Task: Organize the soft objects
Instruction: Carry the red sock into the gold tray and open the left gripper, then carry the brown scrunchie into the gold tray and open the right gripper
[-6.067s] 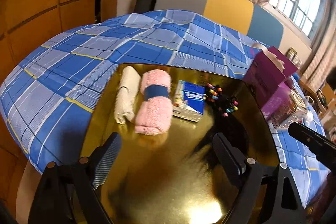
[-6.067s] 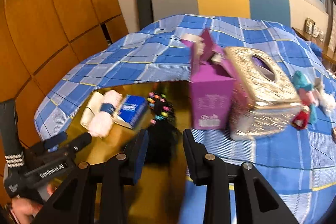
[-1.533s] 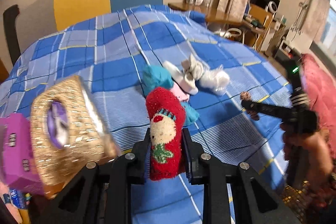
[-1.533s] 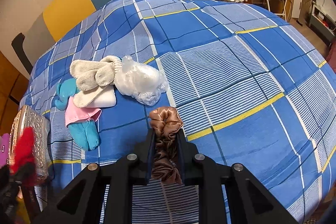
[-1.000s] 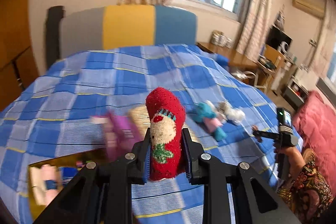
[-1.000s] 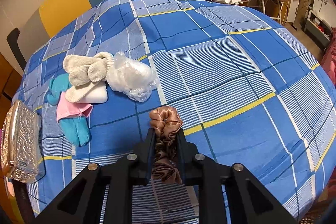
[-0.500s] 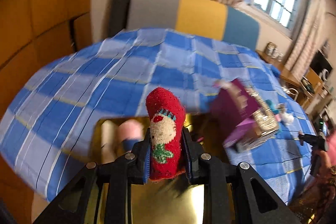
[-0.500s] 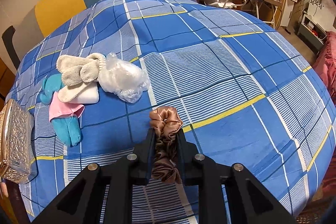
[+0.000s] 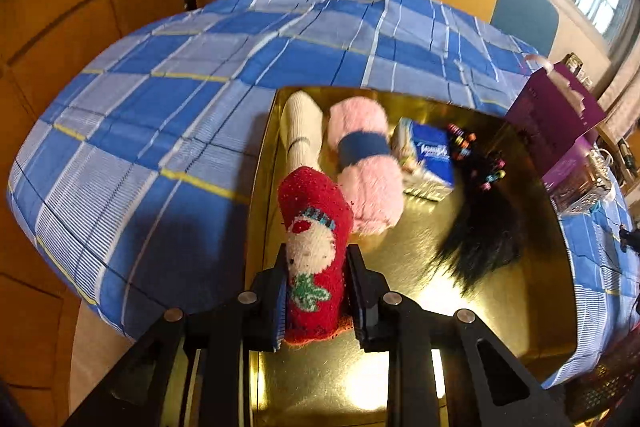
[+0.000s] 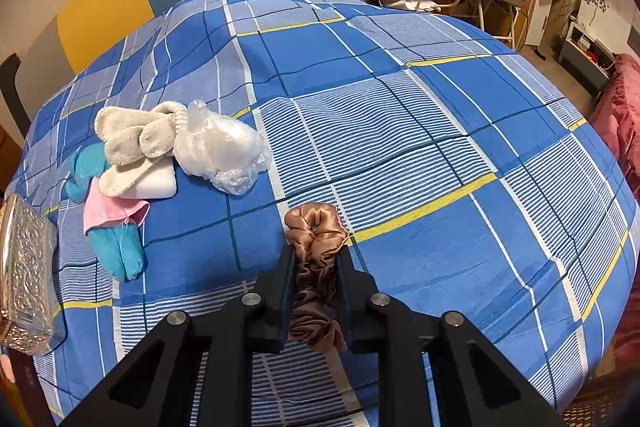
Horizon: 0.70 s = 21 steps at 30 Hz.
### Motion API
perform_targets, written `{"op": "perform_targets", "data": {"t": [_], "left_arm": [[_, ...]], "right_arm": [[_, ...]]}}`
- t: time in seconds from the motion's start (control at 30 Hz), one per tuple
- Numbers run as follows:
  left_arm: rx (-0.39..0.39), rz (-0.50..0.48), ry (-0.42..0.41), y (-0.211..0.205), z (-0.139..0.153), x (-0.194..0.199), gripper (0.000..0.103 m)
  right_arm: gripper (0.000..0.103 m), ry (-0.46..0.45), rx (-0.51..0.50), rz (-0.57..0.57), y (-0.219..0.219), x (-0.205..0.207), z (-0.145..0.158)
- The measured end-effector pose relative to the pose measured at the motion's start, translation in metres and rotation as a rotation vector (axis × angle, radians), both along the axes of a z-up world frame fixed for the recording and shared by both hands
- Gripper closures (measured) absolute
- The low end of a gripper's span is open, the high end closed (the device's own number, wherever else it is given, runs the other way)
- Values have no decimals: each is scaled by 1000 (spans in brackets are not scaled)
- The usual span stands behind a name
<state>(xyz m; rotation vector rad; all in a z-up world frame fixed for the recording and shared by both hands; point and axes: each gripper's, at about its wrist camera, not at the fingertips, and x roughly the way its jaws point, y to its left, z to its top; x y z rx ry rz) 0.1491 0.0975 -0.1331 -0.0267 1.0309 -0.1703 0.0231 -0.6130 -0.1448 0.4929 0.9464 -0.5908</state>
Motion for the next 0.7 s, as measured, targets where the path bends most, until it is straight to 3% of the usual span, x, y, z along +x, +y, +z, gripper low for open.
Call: {"op": "perform_targets", "data": {"t": [0.23, 0.43, 0.57, 0.7], "left_arm": [[40, 7, -13, -6, -9, 1, 72], [43, 56, -41, -3, -5, -4, 48], [40, 61, -105, -5, 5, -15, 44], [17, 72, -158, -7, 13, -27, 33]], "right_arm": [[85, 1, -1, -3, -1, -1, 0], [85, 1, -5, -1, -1, -1, 1], [85, -9, -11, -11, -2, -2, 3], [85, -51, -27, -24, -3, -6, 11]]}}
